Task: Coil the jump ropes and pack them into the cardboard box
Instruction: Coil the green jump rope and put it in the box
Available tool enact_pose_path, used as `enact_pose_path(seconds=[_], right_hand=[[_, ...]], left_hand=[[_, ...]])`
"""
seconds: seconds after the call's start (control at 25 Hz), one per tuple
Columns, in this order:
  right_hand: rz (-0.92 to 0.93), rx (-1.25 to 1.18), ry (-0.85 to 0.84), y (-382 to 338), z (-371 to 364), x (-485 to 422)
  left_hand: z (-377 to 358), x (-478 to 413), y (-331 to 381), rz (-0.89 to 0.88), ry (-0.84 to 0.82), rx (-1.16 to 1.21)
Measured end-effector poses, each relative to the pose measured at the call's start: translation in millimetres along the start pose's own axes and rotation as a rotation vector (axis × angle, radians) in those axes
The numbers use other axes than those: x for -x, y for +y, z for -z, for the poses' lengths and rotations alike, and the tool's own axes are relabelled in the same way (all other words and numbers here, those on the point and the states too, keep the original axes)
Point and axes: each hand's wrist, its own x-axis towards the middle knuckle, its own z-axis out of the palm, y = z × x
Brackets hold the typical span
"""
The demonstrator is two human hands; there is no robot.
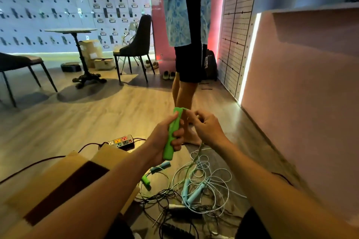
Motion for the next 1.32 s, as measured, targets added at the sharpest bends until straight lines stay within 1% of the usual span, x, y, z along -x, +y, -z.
enact_pose_path(seconds=[0.12, 0.2, 0.28, 0.44, 0.6, 0.64, 0.72, 0.8, 0.88, 1.0, 1.16, 1.24, 1.32], right_hand=[[-0.058, -0.009, -0.051, 26.3, -31.1, 10.1], [-0.119, 0.001, -0.124, 35.7, -47.9, 11.4], [-0.118, 0.02, -0.168, 34.3, -62.1, 7.3], [-0.076, 0.166, -0.084, 28.1, -78.2, -5.1], [-0.096, 0.405, -0.077, 53.0, -92.8, -37.1], [-0.1, 0.436, -0.055, 58.0, -95.8, -50.6], [-0.126, 0.463, -0.016, 63.0, -100.1, -71.9], [-0.186, 0.482, -0.037, 73.1, -107.9, -83.6], [-0.204, 0.469, -0.084, 86.1, -112.3, -76.0], [-0.2, 0.371, -0.112, 87.5, -104.6, -56.1], [-0.142, 0.314, -0.198, 44.5, -82.1, -17.9], [-0.113, 0.276, -0.236, 19.8, -67.4, 7.6], [-0.079, 0.268, -0.257, 5.2, -51.6, 25.5]], left_hand=[[10.2, 1.2, -12.9, 0.003, 0.013, 0.208], [15.3, 0.1, -10.5, -0.01, 0.02, 0.358], [21.2, -0.4, -1.2, -0.055, 0.034, 0.484], [30.2, -20.8, 10.3, -0.121, 0.072, 0.659], [49.6, -95.6, 7.3, -0.217, 0.243, 0.742], [56.5, -116.3, 9.6, -0.227, 0.277, 0.739], [68.5, -147.6, 14.6, -0.255, 0.296, 0.702], [79.0, -170.6, 14.9, -0.288, 0.315, 0.663], [85.2, -178.7, 8.3, -0.306, 0.383, 0.63], [90.0, -168.8, -3.3, -0.363, 0.48, 0.582], [74.3, -121.2, 1.2, -0.511, 0.544, 0.486], [62.4, -93.6, 10.8, -0.561, 0.58, 0.338], [55.4, -68.1, 14.5, -0.58, 0.599, 0.016]])
